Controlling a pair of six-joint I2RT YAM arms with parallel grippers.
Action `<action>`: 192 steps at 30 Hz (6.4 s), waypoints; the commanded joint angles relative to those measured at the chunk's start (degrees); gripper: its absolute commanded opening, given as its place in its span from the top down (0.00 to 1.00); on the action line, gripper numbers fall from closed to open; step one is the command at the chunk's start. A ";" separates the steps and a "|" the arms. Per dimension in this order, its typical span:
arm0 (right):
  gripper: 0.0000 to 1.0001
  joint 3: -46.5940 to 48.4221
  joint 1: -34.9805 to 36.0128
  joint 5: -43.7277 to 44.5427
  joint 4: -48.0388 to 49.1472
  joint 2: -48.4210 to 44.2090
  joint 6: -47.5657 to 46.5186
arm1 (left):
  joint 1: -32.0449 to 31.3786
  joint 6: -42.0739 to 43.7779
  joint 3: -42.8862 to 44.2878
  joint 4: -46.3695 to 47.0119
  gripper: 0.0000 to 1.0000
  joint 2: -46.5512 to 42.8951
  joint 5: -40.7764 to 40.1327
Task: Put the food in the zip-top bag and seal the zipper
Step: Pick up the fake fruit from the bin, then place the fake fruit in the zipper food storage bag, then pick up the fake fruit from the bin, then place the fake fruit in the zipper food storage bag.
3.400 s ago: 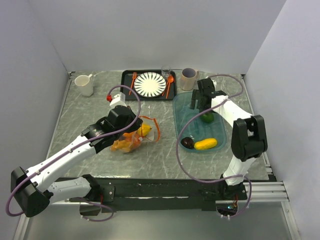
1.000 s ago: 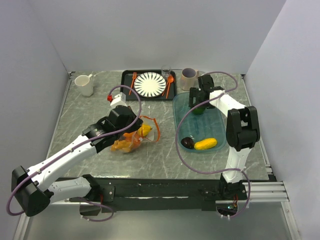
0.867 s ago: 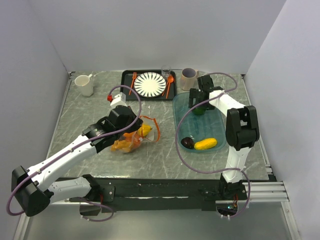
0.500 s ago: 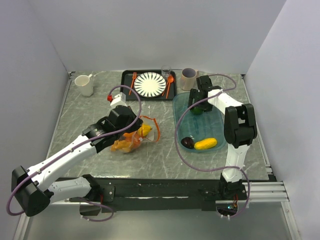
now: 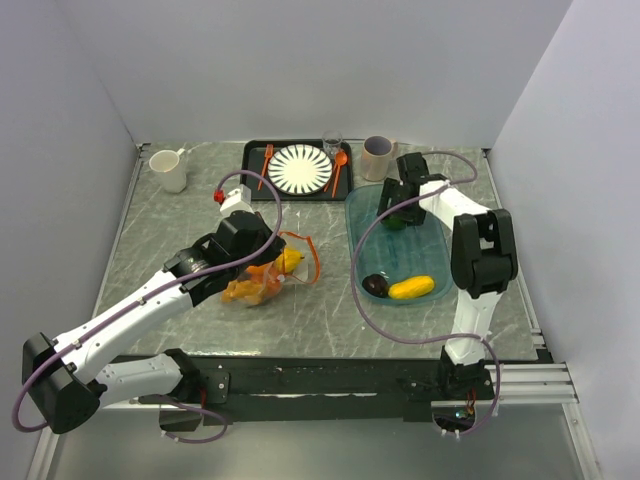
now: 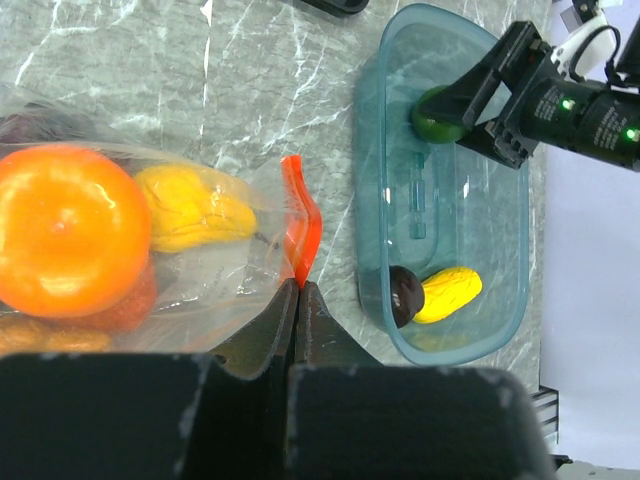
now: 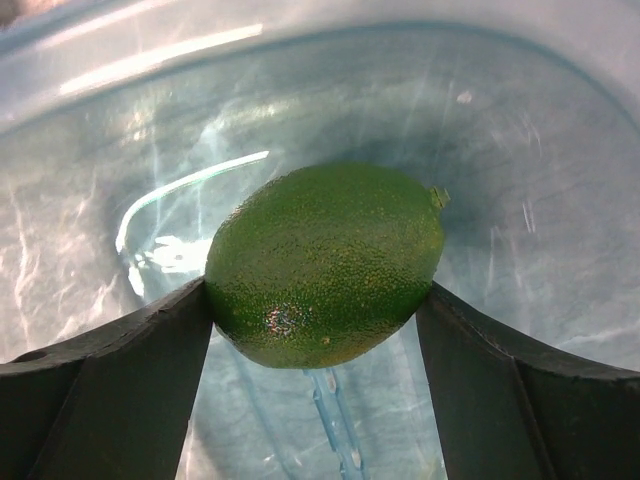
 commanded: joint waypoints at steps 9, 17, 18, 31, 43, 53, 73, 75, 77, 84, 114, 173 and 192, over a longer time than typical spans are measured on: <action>0.73 -8.60 1.33 -10.11 2.64 -17.13 -0.63 | -0.09 -0.28 0.70 3.07 0.99 -1.61 0.29; 0.71 -14.14 10.37 -16.46 3.70 -26.80 -0.72 | -0.09 -0.20 0.96 3.51 0.99 -1.61 0.73; 0.71 -15.27 12.91 -16.89 4.40 -28.47 0.07 | -0.09 -0.28 0.96 3.59 0.99 -1.53 0.73; 0.70 -14.59 28.48 -24.55 10.56 -28.05 6.23 | 0.00 -0.28 1.23 3.07 0.99 -1.79 1.25; 0.70 -15.55 32.98 -29.29 15.83 -24.45 10.80 | -0.09 0.24 1.84 2.98 0.99 -1.44 1.69; 0.67 -8.79 35.09 -26.22 12.58 -18.55 9.39 | -0.09 0.60 1.84 3.24 0.99 -3.37 1.69; 0.17 -5.35 38.43 -19.45 5.29 -23.03 3.07 | -0.09 -3.71 -1.85 2.54 0.98 -10.49 -5.51; 0.14 -5.27 38.34 -17.70 4.50 -24.69 3.07 | -0.09 -4.06 -2.03 2.19 0.98 -10.93 -5.86; 0.09 -5.35 38.34 -16.02 3.88 -25.75 2.72 | -0.09 -4.33 -2.20 2.10 0.98 -11.19 -6.22; 0.00 -6.22 37.64 -6.63 0.54 -32.07 3.59 | -0.09 -4.68 -2.20 1.92 0.98 -10.84 -6.13; 0.00 -29.96 19.18 2.28 -4.83 -34.20 12.56 | -0.09 -3.62 -1.76 2.19 0.99 -9.53 -4.99; 0.50 -28.29 19.53 -13.71 1.22 -44.12 8.07 | -0.09 -3.27 -0.53 2.28 0.99 -8.38 -3.84; 0.52 -18.37 33.15 -20.94 15.91 -32.80 14.84 | 0.00 -3.01 0.00 1.84 0.99 -7.85 -2.35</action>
